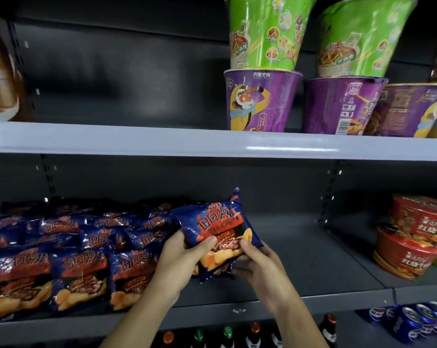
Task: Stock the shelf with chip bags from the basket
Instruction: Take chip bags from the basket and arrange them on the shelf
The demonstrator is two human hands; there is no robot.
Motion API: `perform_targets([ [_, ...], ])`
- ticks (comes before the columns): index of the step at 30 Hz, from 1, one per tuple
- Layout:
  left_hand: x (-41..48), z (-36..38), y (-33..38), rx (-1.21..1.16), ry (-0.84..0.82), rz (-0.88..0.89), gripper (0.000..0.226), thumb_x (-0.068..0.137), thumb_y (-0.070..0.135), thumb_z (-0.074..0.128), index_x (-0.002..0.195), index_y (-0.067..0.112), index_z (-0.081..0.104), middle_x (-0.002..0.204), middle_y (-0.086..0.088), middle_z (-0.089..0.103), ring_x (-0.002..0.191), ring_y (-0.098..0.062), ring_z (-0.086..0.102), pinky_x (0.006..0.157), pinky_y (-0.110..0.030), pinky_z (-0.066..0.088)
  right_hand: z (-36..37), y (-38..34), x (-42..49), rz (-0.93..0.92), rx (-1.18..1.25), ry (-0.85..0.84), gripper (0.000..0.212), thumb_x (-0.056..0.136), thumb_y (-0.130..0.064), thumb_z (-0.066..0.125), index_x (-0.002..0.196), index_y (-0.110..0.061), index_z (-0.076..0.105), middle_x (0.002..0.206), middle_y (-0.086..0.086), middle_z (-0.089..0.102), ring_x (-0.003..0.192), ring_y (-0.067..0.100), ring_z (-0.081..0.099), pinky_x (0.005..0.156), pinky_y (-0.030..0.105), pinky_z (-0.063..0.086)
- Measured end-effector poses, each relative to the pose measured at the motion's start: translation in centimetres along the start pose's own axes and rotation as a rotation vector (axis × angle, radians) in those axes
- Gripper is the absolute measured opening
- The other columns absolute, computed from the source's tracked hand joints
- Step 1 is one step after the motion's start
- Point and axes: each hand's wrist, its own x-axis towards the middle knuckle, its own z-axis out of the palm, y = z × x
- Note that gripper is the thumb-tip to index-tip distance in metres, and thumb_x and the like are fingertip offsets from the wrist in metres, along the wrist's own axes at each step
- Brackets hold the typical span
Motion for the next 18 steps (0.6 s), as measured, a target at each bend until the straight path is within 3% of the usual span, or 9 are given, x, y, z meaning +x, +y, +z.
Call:
perform_targets([
  [2,0.2,-0.4,-0.1,0.061,-0.016,-0.017,0.026,0.087,0.016,0.074,0.112,0.021,0.069,0.104,0.005,0.077,0.096,-0.009,0.072,0.084,-0.028,0.054,-0.7,0.0,0.4,-0.054,-0.041,0.066,0.08,0.057,-0.052,0.093,0.123,-0.017,0.065,0.111,0.004,0.075,0.102,0.023,0.072,0.095,0.048,0.054],
  [3,0.3,-0.5,-0.3,0.088,-0.02,-0.025,0.026,0.086,0.016,0.074,0.111,0.022,0.07,0.103,0.008,0.077,0.095,-0.007,0.072,0.082,-0.024,0.053,-1.0,0.0,0.5,-0.075,-0.07,0.08,0.081,0.057,-0.052,0.093,0.127,-0.021,0.065,0.118,0.002,0.074,0.111,0.023,0.07,0.101,0.049,0.052],
  [7,0.1,-0.3,-1.6,0.128,-0.03,-0.066,0.027,0.087,0.015,0.074,0.112,0.022,0.069,0.099,0.008,0.077,0.091,-0.009,0.074,0.076,-0.021,0.055,-1.4,0.3,0.8,-0.072,-0.169,0.01,0.041,0.085,-0.014,0.079,0.124,-0.012,0.067,0.116,0.012,0.074,0.11,0.027,0.071,0.095,0.039,0.057],
  [12,0.5,-0.3,-4.6,0.28,0.047,-0.102,0.034,0.085,0.029,0.072,0.117,0.034,0.061,0.106,0.013,0.074,0.1,-0.011,0.07,0.094,-0.04,0.054,-1.1,1.8,1.3,-0.029,-0.226,0.106,0.026,0.089,0.001,0.071,0.114,-0.007,0.068,0.106,0.015,0.073,0.092,0.02,0.074,0.071,0.021,0.057],
  [14,0.5,0.0,-5.7,0.347,0.108,-0.101,0.035,0.092,0.02,0.065,0.124,0.027,0.055,0.112,0.011,0.07,0.103,-0.011,0.066,0.092,-0.032,0.052,-1.1,2.8,1.7,0.002,-0.268,0.146,0.024,0.089,0.0,0.072,0.11,-0.01,0.067,0.106,0.011,0.072,0.092,0.018,0.071,0.07,0.019,0.055],
  [16,0.4,0.4,-6.5,0.46,0.147,-0.107,0.039,0.097,0.015,0.058,0.133,0.02,0.044,0.116,0.01,0.065,0.095,-0.005,0.063,0.076,-0.015,0.048,-1.0,3.7,2.2,0.029,-0.309,0.168,0.022,0.089,-0.002,0.072,0.108,-0.013,0.066,0.106,0.006,0.072,0.095,0.016,0.07,0.072,0.019,0.053],
  [18,0.2,0.6,-7.1,0.52,0.158,-0.118,0.048,0.099,0.014,0.055,0.143,0.016,0.036,0.116,0.006,0.061,0.088,-0.005,0.062,0.07,-0.016,0.048,-0.9,4.6,2.7,0.054,-0.349,0.172,0.023,0.09,-0.003,0.073,0.109,-0.012,0.066,0.105,0.002,0.073,0.096,0.015,0.07,0.075,0.02,0.053],
])
